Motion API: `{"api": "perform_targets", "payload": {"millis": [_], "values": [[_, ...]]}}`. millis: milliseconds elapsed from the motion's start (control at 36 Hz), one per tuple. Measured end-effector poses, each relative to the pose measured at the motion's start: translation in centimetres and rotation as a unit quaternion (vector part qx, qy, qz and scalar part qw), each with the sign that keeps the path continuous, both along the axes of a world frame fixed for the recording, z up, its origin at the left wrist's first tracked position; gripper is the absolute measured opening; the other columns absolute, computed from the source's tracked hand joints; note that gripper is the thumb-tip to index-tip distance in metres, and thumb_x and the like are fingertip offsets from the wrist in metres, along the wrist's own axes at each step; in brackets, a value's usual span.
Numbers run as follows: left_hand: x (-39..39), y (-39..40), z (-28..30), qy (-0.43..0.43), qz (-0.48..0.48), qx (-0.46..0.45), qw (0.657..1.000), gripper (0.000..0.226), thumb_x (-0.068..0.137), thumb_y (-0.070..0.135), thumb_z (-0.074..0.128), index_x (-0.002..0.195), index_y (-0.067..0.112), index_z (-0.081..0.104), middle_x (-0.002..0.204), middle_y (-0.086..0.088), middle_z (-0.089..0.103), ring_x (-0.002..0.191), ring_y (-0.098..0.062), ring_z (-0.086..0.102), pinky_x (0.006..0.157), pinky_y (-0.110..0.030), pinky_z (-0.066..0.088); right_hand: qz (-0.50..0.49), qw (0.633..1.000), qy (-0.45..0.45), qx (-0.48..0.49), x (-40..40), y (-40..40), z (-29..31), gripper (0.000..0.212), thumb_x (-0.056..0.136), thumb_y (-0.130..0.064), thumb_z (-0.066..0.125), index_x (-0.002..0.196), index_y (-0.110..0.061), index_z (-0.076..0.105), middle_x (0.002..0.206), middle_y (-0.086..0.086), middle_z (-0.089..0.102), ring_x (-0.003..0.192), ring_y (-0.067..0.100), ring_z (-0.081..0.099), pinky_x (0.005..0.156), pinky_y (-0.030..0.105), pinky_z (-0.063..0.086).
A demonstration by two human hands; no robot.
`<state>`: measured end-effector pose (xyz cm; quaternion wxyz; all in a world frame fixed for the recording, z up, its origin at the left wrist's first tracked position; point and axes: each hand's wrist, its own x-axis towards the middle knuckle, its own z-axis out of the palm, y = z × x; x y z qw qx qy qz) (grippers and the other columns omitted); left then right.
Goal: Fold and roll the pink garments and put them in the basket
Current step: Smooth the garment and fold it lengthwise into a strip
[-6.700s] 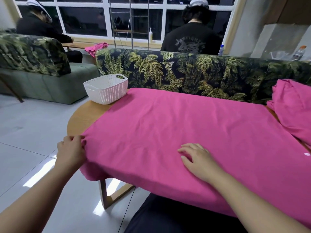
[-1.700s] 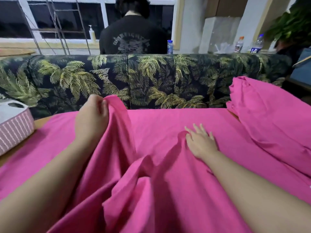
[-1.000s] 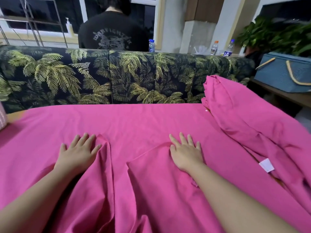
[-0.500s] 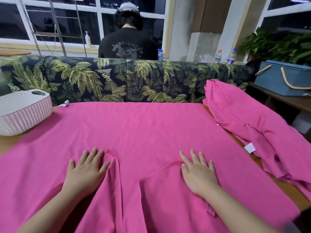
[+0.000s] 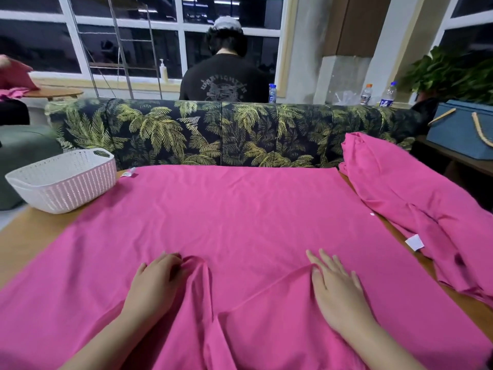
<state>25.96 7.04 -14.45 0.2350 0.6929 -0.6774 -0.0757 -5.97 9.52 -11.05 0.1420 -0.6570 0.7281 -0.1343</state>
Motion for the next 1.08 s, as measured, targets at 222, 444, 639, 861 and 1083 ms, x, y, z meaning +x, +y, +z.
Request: {"api": "perform_targets", "payload": {"millis": [222, 444, 639, 861, 1083], "values": [[-1.1, -2.5, 5.4, 0.165, -0.023, -0.146, 0.975, 0.017, 0.093, 0.016, 0.059, 0.082, 0.027, 0.053, 0.074, 0.016, 0.06, 0.074, -0.016, 0.058, 0.067, -0.028, 0.035, 0.03, 0.972, -0.147, -0.18, 1.4, -4.0, 4.3, 0.046, 0.102, -0.02, 0.029, 0.146, -0.032, 0.035, 0.155, -0.01, 0.028, 0.146, 0.01, 0.017, 0.12, 0.036, 0.013], [1.3, -11.3, 5.7, 0.134, 0.052, -0.103, 0.984, 0.006, 0.093, 0.013, 0.058, 0.097, 0.012, 0.062, 0.097, -0.009, 0.069, 0.092, -0.028, 0.062, 0.073, -0.032, 0.04, 0.021, 0.979, -0.137, -0.149, 4.1, -12.6, 4.7, 0.045, 0.103, -0.027, 0.028, 0.146, -0.027, 0.037, 0.156, -0.001, 0.029, 0.146, 0.019, 0.02, 0.119, 0.04, 0.017], [3.8, -12.3, -0.2, 0.048, 0.017, -0.027, 0.998, 0.018, 0.09, 0.017, 0.06, 0.106, 0.011, 0.064, 0.113, -0.012, 0.063, 0.108, -0.031, 0.059, 0.086, -0.037, 0.044, 0.027, 0.995, 0.038, 0.083, 8.1, -15.6, 0.1, 0.055, 0.1, -0.029, 0.032, 0.153, -0.029, 0.019, 0.162, 0.006, 0.005, 0.148, 0.031, 0.0, 0.117, 0.056, 0.007], [11.8, -14.9, 2.8, -0.141, 0.079, -0.074, 0.984, 0.053, 0.087, 0.023, 0.063, 0.138, 0.02, 0.048, 0.158, -0.012, 0.02, 0.148, -0.032, 0.008, 0.116, -0.051, 0.013, 0.085, 0.994, 0.067, 0.033, 15.2, -15.8, -1.7, 0.056, 0.1, -0.048, 0.023, 0.153, -0.033, 0.013, 0.162, 0.001, 0.002, 0.148, 0.025, -0.006, 0.116, 0.057, -0.004], [19.6, -17.7, 5.8, -0.22, 0.196, -0.002, 0.956, 0.063, 0.092, 0.027, 0.055, 0.148, 0.035, 0.028, 0.161, -0.009, -0.005, 0.146, -0.036, -0.014, 0.112, -0.062, 0.0, 0.127, 0.986, 0.104, 0.03, 17.2, -16.1, -1.9, 0.057, 0.099, -0.052, 0.02, 0.152, -0.038, 0.005, 0.162, -0.002, -0.001, 0.149, 0.023, -0.007, 0.116, 0.056, -0.002]]}}
